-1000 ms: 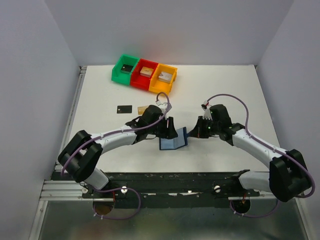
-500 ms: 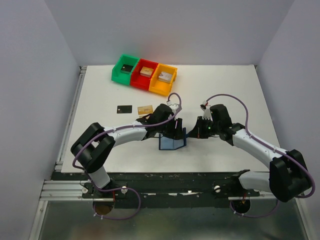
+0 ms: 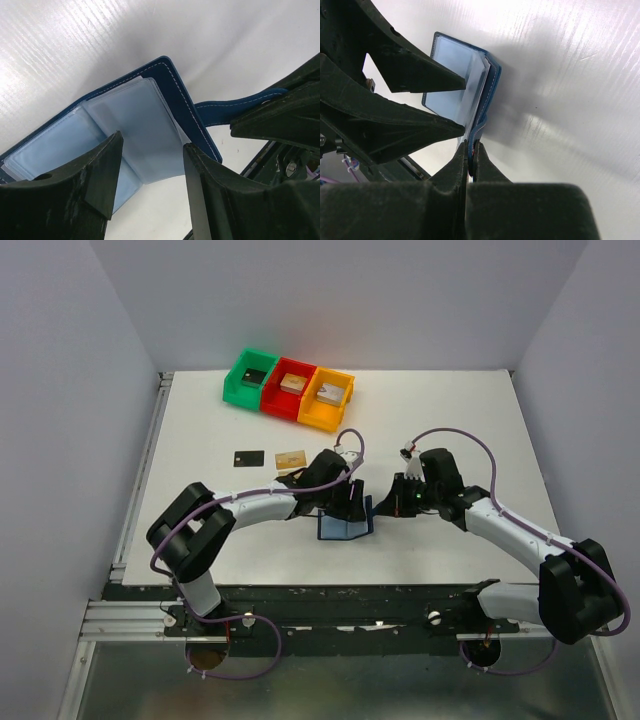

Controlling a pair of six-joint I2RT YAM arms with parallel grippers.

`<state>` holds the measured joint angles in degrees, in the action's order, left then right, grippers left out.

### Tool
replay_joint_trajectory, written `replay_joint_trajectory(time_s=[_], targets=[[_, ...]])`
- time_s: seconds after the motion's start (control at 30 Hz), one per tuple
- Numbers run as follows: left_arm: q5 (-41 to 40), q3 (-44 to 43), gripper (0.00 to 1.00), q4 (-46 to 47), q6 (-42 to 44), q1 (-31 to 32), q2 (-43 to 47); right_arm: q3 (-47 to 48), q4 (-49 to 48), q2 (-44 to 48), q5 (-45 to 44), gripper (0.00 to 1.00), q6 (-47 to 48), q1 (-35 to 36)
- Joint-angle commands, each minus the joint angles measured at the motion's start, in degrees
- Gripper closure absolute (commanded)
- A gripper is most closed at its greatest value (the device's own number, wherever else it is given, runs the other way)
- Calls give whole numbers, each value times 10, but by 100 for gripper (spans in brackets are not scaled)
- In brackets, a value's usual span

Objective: Take the credit cards out of the card holder
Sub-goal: Remove the credit card from the card holder.

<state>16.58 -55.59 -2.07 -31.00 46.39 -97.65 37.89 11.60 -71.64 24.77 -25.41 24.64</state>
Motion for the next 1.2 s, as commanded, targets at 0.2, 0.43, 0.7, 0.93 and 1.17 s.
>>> replay_joint_trajectory(time_s=[0.2,0.43,0.7,0.93,1.17], targets=[[-73,8,37,-23,4,4,25,17,-2,6,20,100,7,-3],[-87,23,34,-8,-2,3,61,29,8,19,39,100,9,-2],[-63,11,31,-2,-1,5,61,43,19,19,48,100,15,0],[-48,-2,31,-7,1,4,36,42,22,16,47,100,19,0],[-91,-11,33,-50,5,4,28,44,30,17,36,100,24,0]])
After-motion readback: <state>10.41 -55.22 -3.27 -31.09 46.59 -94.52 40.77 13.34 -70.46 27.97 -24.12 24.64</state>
